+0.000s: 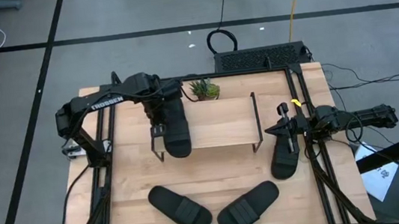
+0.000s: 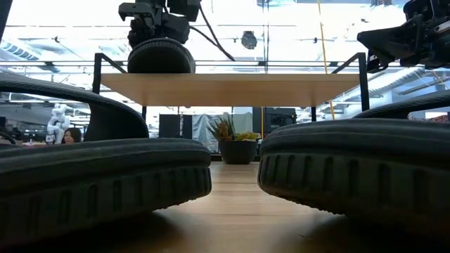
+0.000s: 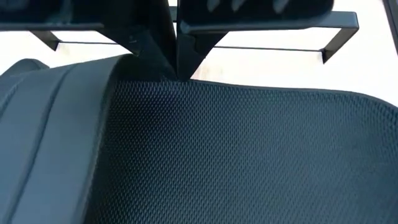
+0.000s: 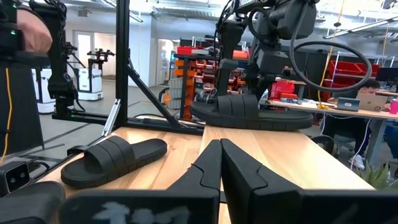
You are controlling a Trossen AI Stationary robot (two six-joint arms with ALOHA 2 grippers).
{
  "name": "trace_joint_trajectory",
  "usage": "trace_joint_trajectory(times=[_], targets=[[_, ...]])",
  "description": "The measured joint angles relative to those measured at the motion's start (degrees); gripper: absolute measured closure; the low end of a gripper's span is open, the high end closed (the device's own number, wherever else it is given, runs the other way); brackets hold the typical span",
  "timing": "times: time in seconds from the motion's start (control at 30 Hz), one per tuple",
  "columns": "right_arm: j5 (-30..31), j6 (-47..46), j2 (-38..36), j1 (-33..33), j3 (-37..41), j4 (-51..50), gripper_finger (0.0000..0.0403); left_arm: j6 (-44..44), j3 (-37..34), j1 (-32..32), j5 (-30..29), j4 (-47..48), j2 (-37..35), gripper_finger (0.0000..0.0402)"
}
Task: Pick and place slides into the shelf
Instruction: Put the black slide on the shelf
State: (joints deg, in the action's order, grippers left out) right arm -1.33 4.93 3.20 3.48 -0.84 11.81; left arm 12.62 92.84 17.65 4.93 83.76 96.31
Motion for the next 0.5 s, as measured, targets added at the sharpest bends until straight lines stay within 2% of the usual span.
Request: trace_joint_trajectory(times=[0.5], targets=[[0.0, 0.0, 0.0, 0.0, 0.0, 0.0, 0.0403, 4.6, -0.1, -0.9, -1.1, -5.6, 0.1, 0.0401]])
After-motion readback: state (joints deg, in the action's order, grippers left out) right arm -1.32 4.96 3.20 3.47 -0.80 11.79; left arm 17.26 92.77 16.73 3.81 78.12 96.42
